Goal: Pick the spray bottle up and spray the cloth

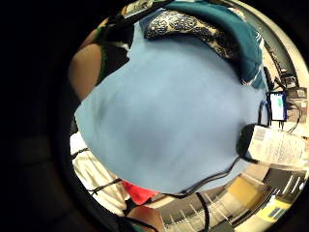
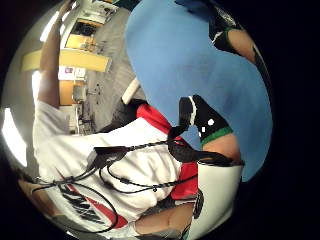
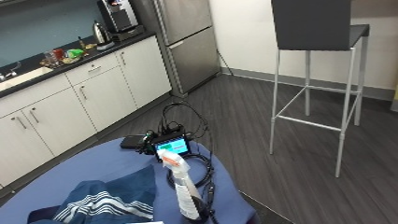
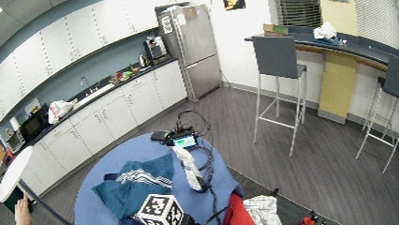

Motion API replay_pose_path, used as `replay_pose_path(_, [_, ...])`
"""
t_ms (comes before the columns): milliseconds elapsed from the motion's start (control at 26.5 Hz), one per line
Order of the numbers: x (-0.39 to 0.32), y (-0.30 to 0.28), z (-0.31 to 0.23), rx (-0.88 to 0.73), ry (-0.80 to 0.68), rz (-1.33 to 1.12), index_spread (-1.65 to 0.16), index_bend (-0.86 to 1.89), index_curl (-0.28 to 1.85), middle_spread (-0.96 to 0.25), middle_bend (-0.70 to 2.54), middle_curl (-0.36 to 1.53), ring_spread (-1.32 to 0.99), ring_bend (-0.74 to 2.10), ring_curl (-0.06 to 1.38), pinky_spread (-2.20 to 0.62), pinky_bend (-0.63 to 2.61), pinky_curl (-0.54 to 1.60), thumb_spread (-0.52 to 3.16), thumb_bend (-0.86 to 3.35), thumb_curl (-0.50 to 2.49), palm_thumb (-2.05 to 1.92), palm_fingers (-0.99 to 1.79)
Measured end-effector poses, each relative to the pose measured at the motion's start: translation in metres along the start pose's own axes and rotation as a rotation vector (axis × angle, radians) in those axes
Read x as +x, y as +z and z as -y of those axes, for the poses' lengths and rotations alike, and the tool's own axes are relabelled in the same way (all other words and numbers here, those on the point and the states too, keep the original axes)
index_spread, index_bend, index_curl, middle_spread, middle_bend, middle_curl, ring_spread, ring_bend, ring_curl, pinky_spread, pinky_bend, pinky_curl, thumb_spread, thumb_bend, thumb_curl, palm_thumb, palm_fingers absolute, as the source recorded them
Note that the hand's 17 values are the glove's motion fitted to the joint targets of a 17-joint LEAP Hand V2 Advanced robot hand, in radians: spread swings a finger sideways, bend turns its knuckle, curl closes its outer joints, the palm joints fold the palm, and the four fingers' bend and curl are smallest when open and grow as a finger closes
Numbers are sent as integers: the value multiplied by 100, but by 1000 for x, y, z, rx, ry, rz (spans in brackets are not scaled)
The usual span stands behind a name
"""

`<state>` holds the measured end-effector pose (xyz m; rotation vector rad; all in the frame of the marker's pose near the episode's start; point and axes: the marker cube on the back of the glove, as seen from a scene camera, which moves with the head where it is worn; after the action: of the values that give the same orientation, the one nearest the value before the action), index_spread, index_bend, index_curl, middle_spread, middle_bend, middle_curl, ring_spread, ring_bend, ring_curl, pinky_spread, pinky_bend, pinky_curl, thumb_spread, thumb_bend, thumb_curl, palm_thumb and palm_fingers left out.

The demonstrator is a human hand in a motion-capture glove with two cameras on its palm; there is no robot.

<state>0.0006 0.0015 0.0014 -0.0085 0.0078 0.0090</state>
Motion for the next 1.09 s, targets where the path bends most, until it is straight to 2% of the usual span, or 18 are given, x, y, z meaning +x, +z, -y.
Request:
replay_pose_path(302, [5, 2, -1, 0, 10, 0, -25, 33, 24, -2, 31, 18, 2, 16, 11, 13, 45, 17, 75, 37, 19, 62, 69])
replay_pose_path(680, [4, -14, -10, 80, 6, 26, -29, 28, 30, -2, 28, 24, 3, 16, 13, 15, 46, 21, 98, 31, 26, 66, 66])
replay_pose_path(793, [11, -39, -36, 212, 39, 72, -30, 26, 31, -2, 27, 26, 3, 17, 14, 15, 46, 22, 101, 29, 27, 66, 66])
replay_pose_path(982, [46, -87, -108, 589, 140, 126, -33, 14, 29, -2, 27, 28, 3, 20, 16, 15, 49, 24, 105, 24, 29, 65, 64])
replay_pose_path(1095, [79, -106, -147, 819, 229, 241, -35, 9, 27, -3, 29, 30, 2, 24, 18, 14, 50, 25, 107, 20, 29, 62, 69])
